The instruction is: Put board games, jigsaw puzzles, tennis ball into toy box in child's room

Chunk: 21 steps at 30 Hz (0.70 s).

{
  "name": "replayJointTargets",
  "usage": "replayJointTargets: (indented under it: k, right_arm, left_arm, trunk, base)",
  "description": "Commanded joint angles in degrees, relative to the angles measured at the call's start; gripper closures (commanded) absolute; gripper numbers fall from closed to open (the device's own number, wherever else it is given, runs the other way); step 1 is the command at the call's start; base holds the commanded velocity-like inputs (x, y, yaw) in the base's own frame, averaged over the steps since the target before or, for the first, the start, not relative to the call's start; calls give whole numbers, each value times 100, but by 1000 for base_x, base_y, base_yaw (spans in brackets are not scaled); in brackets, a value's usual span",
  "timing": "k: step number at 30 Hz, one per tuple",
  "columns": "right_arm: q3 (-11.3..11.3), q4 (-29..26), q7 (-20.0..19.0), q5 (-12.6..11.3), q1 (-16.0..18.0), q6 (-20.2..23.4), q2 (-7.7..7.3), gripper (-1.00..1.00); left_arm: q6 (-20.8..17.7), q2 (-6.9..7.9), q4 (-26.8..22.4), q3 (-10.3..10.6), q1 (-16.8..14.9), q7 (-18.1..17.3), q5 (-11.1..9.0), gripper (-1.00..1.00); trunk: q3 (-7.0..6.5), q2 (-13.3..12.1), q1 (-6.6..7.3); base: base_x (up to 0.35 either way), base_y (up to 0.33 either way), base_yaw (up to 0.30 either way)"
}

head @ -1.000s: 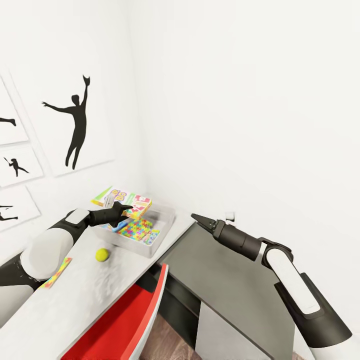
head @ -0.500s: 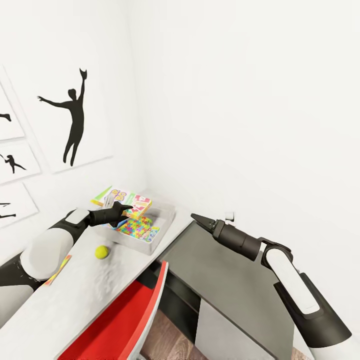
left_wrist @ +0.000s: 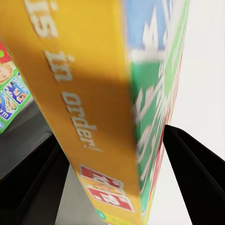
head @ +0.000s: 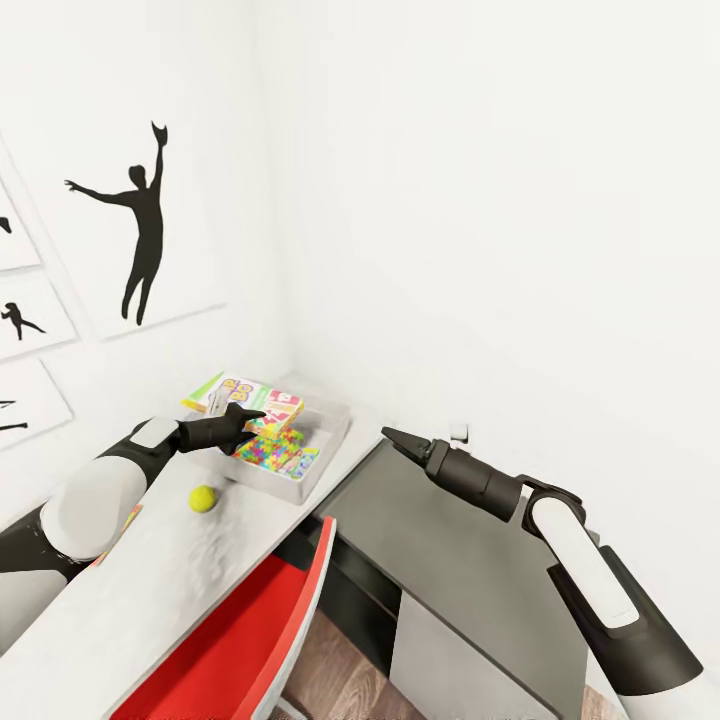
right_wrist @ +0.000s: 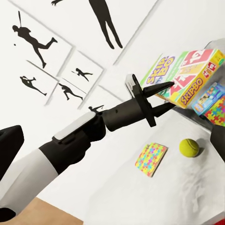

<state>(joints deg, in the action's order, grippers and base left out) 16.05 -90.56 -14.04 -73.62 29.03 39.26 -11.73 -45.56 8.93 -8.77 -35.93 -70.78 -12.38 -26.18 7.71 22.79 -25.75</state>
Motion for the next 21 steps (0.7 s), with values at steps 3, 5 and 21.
replayJointTargets:
  k: [3, 5, 21]
  right_arm:
    - [3, -2, -11, -3, 6, 12, 15, -100]
    - [3, 0, -11, -3, 6, 12, 24, -100]
    - [3, 3, 12, -3, 6, 12, 39, -100]
  left_arm:
    - [-23, 3, -1, -29, -6, -19, 34, 100]
    - [-23, 3, -1, -29, -6, -19, 30, 100]
    - [-116, 48, -58, -24, -45, -2, 11, 100]
  trunk:
    - [40, 13, -3]
    - [59, 13, -3]
    - [207, 13, -3]
  base:
    - [0, 0, 0]
    - [0, 0, 0]
    - [0, 0, 0]
